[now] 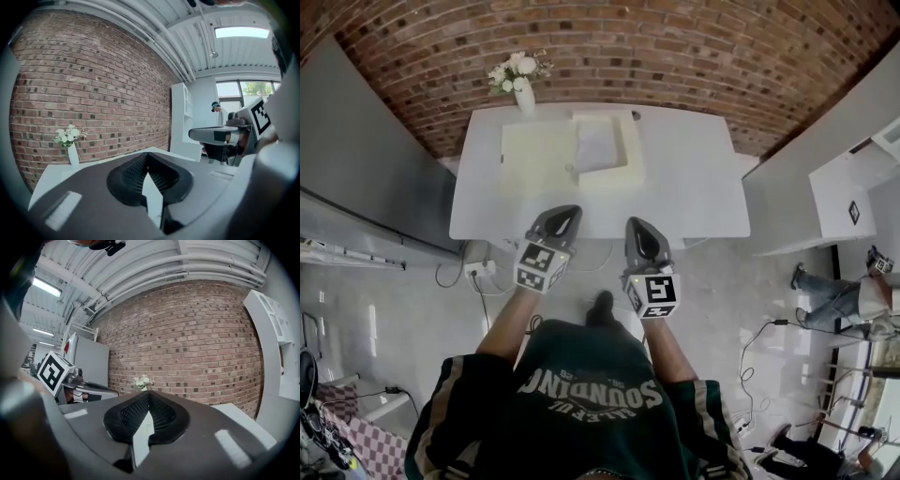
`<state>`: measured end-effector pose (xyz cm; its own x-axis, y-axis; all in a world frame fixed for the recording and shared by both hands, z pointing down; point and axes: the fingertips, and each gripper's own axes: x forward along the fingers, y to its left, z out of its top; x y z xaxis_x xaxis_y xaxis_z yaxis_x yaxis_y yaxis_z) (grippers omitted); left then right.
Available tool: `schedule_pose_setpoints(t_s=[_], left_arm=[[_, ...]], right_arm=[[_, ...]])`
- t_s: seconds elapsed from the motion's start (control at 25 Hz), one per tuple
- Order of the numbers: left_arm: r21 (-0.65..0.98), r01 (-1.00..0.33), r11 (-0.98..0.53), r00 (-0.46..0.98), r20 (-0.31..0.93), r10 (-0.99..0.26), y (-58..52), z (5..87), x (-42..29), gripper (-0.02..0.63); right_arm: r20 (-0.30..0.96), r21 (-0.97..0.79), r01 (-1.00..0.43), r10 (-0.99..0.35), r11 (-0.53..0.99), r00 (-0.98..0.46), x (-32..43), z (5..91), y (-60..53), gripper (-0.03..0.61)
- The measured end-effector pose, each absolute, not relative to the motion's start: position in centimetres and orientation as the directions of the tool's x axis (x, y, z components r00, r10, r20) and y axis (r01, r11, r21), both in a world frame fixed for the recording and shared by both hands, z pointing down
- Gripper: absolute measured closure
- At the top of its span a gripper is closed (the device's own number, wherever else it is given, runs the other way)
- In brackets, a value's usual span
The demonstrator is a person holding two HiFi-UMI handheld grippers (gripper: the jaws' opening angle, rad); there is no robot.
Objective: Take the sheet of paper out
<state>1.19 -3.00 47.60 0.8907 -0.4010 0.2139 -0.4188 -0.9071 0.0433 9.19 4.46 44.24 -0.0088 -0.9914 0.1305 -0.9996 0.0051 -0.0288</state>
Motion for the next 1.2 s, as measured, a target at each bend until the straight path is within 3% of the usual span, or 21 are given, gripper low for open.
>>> schedule_pose_setpoints(t_s=[0.64, 1.2], left_arm=[[0.031, -0.506, -0.862, 0.837, 0.259, -0.482, -5.2, 48.4, 9.1, 0.603], [0.033, -0.527, -0.849, 0.825, 0.260, -0.502, -9.4, 48.4, 11.1, 0.603]], right_arm=[[0.118, -0.072, -0.993, -0.988, 0.096, -0.104, 18.9, 44.7, 0.7, 0.589], [0.126, -0.078, -0.989, -0.983, 0.126, -0.135, 20.9, 45.4, -3.2, 0.589]])
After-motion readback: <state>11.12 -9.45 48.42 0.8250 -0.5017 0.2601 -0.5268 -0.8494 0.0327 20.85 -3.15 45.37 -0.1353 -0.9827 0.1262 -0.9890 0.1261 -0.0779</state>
